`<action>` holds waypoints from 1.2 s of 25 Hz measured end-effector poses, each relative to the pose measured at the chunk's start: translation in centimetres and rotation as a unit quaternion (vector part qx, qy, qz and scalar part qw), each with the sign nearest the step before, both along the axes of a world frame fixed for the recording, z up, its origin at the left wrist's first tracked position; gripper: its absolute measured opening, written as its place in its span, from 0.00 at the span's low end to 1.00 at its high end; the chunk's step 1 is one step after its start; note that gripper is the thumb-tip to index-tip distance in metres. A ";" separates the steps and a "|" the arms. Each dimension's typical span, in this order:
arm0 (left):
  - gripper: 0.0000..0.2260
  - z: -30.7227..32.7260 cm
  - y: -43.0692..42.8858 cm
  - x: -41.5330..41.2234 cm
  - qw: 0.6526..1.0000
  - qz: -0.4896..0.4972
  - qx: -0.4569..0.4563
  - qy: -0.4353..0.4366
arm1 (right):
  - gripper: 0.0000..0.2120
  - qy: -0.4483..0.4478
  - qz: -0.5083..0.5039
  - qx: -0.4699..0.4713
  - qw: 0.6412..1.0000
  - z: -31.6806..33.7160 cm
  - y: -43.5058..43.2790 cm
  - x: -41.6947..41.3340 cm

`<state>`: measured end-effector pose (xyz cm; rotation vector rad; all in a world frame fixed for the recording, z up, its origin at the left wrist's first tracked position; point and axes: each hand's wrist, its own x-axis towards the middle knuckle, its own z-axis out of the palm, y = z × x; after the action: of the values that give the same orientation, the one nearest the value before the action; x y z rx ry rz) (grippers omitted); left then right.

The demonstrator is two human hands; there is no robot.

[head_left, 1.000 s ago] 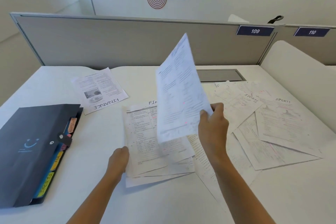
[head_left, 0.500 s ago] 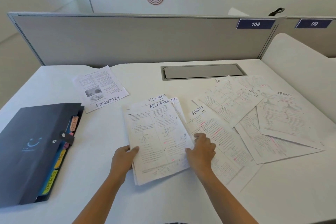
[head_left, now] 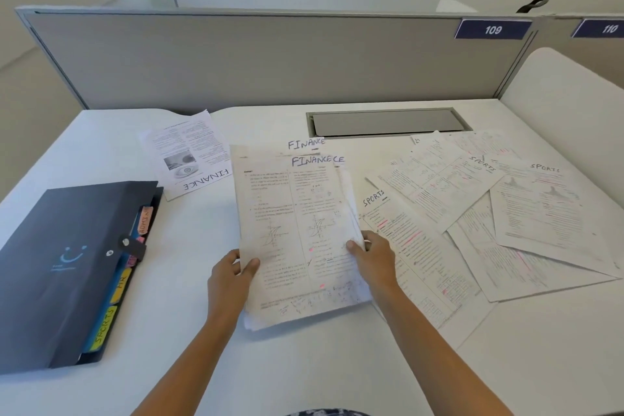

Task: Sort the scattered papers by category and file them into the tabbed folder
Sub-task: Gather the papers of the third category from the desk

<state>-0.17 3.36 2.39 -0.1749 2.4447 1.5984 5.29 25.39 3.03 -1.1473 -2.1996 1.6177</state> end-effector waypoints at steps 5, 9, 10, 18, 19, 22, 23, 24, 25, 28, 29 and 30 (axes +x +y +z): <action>0.08 0.4 -1.2 -4.8 0.996 0.017 -0.030 0.085 | 0.10 0.030 -0.070 0.009 0.997 -0.5 0.7 -0.9; 0.24 -0.5 -2.4 -12.5 0.967 -0.035 -0.213 0.135 | 0.12 0.020 -0.066 0.026 0.997 -0.8 1.7 -1.6; 0.28 -0.6 -2.7 -14.3 0.957 -0.050 -0.260 0.115 | 0.13 0.013 -0.056 0.028 0.998 -1.0 1.8 -1.6; 0.32 -2.0 -3.3 -19.8 0.888 -0.139 -0.437 -0.021 | 0.12 0.013 -0.006 -0.001 1.000 -2.3 2.9 -1.3; 0.32 -2.0 -3.3 -19.7 0.884 -0.150 -0.443 -0.010 | 0.12 0.014 -0.003 -0.003 1.000 -2.3 2.9 -1.2; 0.27 -1.4 -3.4 -19.2 0.889 -0.185 -0.419 -0.018 | 0.12 0.022 -0.010 0.001 1.000 -2.6 2.8 -1.1; 0.26 -1.1 -3.7 -19.0 0.891 -0.201 -0.405 -0.024 | 0.12 0.027 -0.018 0.003 0.999 -2.6 2.7 -1.0; 0.25 -0.8 -4.1 -18.7 0.894 -0.215 -0.392 -0.020 | 0.11 0.030 -0.031 0.001 0.999 -2.6 2.8 -1.0; 0.24 -0.6 -4.5 -18.0 0.900 -0.221 -0.376 -0.006 | 0.09 0.036 -0.044 -0.005 0.998 -2.6 2.9 -0.9; 0.17 0.4 -5.0 -15.2 0.923 -0.196 -0.322 0.083 | 0.08 0.048 -0.073 -0.010 0.996 -2.3 3.7 -0.6; 0.13 0.9 -5.0 -14.5 0.927 -0.188 -0.307 0.099 | 0.08 0.046 -0.078 -0.008 0.996 -2.2 4.0 -0.6; 0.10 1.2 -5.1 -13.9 0.932 -0.181 -0.297 0.100 | 0.09 0.043 -0.081 -0.008 0.996 -2.2 4.2 -0.5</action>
<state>-14.10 -1.77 3.59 0.3459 2.8326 0.7281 4.79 29.59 0.88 -1.2013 -1.9889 1.5884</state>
